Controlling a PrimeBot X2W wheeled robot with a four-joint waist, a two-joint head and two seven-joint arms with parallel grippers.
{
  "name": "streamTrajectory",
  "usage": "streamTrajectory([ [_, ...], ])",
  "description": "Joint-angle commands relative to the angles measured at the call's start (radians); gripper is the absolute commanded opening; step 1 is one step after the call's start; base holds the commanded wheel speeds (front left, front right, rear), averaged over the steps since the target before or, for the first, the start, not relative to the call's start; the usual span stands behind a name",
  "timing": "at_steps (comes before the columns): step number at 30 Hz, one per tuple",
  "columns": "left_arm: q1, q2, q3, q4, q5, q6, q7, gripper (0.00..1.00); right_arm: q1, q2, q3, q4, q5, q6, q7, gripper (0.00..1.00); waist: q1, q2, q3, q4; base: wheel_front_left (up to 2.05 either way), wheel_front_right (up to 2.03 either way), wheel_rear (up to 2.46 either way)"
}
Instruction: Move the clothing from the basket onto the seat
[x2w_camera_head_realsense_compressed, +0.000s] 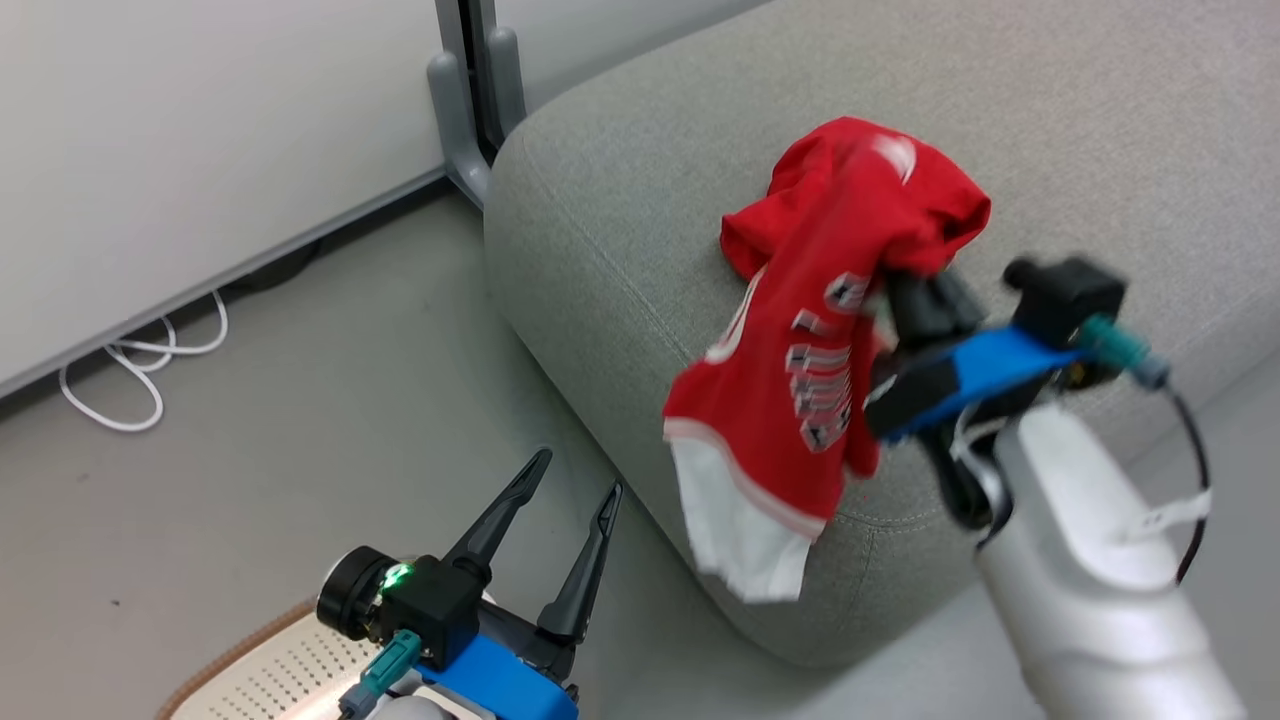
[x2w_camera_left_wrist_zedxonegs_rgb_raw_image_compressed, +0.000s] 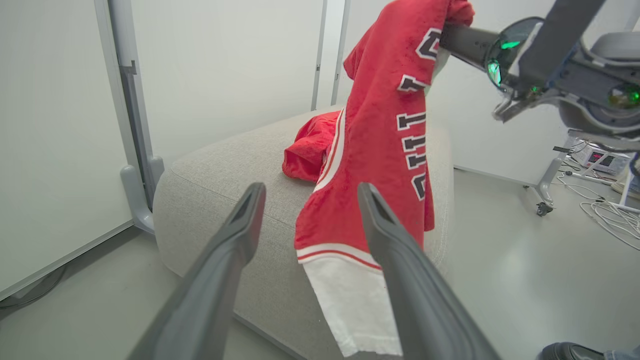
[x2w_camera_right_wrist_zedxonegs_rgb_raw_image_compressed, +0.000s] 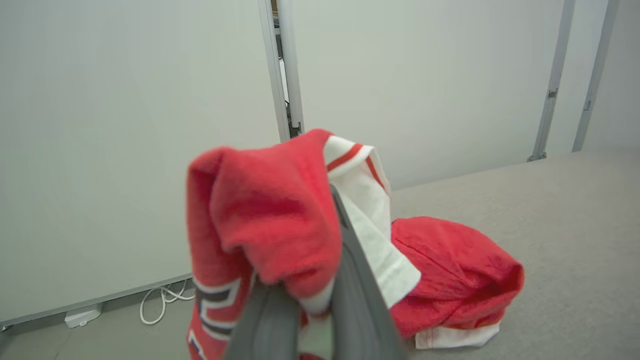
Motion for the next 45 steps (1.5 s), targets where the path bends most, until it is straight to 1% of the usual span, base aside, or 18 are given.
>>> streamTrajectory([
  [1, -0.005, 0.01, 0.004, -0.009, 0.009, -0.001, -0.003, 1.0, -0.044, 0.0, -0.026, -0.002, -0.023, 0.001, -0.006, 0.0, 0.0, 0.0, 0.033, 0.007, 0.0, 0.0, 0.0],
  [6, -0.049, 0.049, -0.026, -0.038, 0.024, -0.001, -0.003, 1.0, -0.228, -0.001, -0.183, 0.035, -0.138, 0.001, 0.005, 0.0, 0.0, 0.0, 0.113, 0.024, 0.0, 0.0, 0.0],
  [8, -0.071, 0.066, -0.044, -0.049, 0.03, -0.001, -0.003, 1.0, -0.301, -0.017, -0.242, 0.034, -0.169, 0.001, 0.029, 0.0, 0.0, 0.0, 0.15, 0.037, 0.0, 0.0, 0.0],
  [11, -0.103, 0.089, -0.061, -0.067, 0.032, -0.001, -0.003, 1.0, -0.4, -0.054, -0.325, 0.007, -0.199, 0.001, 0.063, 0.0, 0.0, 0.0, 0.201, 0.058, 0.0, 0.0, 0.0],
  [15, -0.146, 0.116, -0.087, -0.088, 0.039, -0.001, 0.0, 1.0, -0.489, -0.117, -0.43, -0.041, -0.228, 0.001, 0.118, 0.0, 0.0, 0.0, 0.268, 0.094, 0.0, 0.0, 0.0],
  [21, -0.203, 0.162, -0.109, -0.152, 0.051, -0.001, 0.016, 1.0, -0.587, -0.213, -0.587, -0.135, -0.246, 0.001, 0.2, 0.0, 0.0, 0.0, 0.38, 0.141, 0.0, 0.0, 0.0],
  [24, -0.229, 0.183, -0.113, -0.196, 0.065, -0.001, 0.029, 1.0, -0.622, -0.247, -0.65, -0.178, -0.252, 0.001, 0.228, 0.0, 0.0, 0.0, 0.437, 0.158, 0.0, 0.0, 0.0],
  [25, -0.239, 0.19, -0.116, -0.212, 0.069, -0.001, 0.035, 1.0, -0.627, -0.259, -0.665, -0.189, -0.256, 0.001, 0.234, 0.0, 0.0, 0.0, 0.457, 0.164, 0.0, 0.0, 0.0],
  [28, -0.264, 0.208, -0.123, -0.251, 0.082, -0.001, 0.052, 1.0, -0.609, -0.267, -0.69, -0.207, -0.263, 0.001, 0.224, 0.0, 0.0, 0.0, 0.504, 0.178, 0.0, 0.0, 0.0],
  [33, -0.285, 0.227, -0.133, -0.293, 0.094, -0.001, 0.072, 1.0, -0.541, -0.235, -0.711, -0.17, -0.277, 0.001, 0.191, 0.0, 0.0, 0.0, 0.55, 0.185, 0.0, 0.0, 0.0],
  [39, -0.298, 0.23, -0.153, -0.308, 0.09, -0.001, 0.082, 1.0, -0.439, -0.205, -0.719, -0.023, -0.3, 0.001, 0.138, 0.0, 0.0, 0.0, 0.574, 0.207, 0.0, 0.0, 0.0],
  [45, -0.305, 0.224, -0.164, -0.292, 0.083, -0.001, 0.072, 1.0, -0.397, -0.202, -0.75, 0.116, -0.328, 0.0, 0.093, 0.0, 0.0, 0.0, 0.57, 0.224, 0.0, 0.0, 0.0],
])
